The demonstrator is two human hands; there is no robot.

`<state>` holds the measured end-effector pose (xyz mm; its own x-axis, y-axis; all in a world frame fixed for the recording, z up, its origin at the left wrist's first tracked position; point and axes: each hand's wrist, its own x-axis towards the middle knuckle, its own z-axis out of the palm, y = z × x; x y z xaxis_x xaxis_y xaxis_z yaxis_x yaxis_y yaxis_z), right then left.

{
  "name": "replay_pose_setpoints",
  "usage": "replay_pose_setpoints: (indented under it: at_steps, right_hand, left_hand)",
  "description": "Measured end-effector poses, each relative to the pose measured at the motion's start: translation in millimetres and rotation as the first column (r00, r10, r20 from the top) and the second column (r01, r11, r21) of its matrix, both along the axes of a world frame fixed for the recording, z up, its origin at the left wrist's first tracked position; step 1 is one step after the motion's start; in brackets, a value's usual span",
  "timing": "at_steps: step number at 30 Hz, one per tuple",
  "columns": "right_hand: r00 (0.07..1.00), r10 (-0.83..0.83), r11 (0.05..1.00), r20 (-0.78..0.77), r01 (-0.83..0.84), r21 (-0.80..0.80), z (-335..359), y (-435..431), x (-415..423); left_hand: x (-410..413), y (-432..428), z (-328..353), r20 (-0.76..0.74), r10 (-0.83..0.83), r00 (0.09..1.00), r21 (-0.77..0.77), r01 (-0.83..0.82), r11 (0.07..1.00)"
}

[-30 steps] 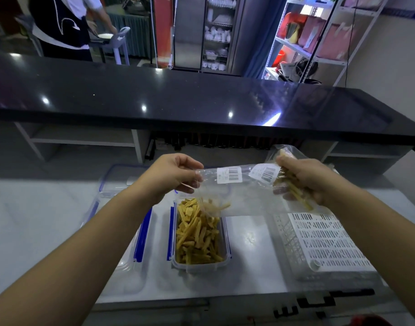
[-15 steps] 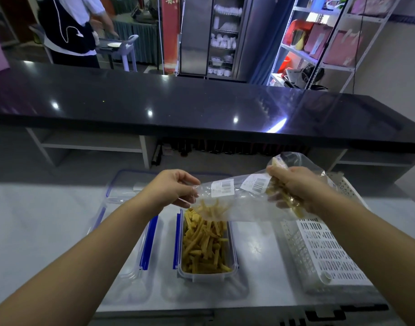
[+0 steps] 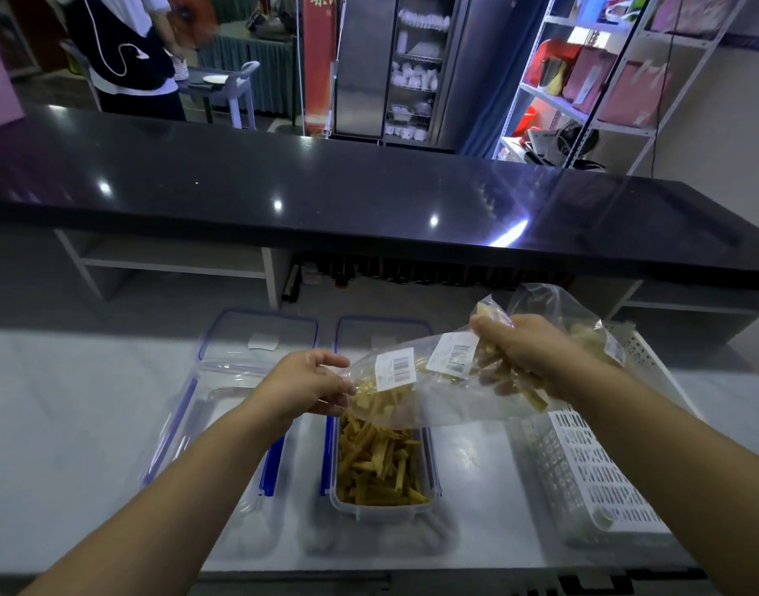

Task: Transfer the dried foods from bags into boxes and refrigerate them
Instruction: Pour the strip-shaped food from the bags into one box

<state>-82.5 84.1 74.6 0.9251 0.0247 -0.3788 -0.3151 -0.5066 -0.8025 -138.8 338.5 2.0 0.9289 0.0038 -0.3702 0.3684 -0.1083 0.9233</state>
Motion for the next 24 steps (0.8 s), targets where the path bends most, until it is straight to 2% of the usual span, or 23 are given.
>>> replay_pose_setpoints:
  at_steps: [10,15,19,24]
  right_hand:
    - [0.998,-0.022,0.999,-0.052,0.020,-0.039,-5,5,-6]
    - [0.998,-0.037,0.990,-0.041,0.031,-0.141,-11,2,-7]
    - [0.999,-0.009,1.000,-0.044,0.009,-0.011,-9,2,-12]
    - [0.999,-0.010,0.998,0.030,0.011,-0.055,-12,3,-15]
  left_hand:
    - [1,-4,-22,-0.081,-0.011,0.997,0.085,0.018,0.996]
    - [1,-10,-32,-0.093,0.033,0.995,0.120,-0.021,0.993]
    - [2,-12,-34,-0.085,0.084,0.993,0.119,-0.073,0.990]
    - [1,-9,-36,-0.092,0.094,0.991,0.110,-0.084,0.990]
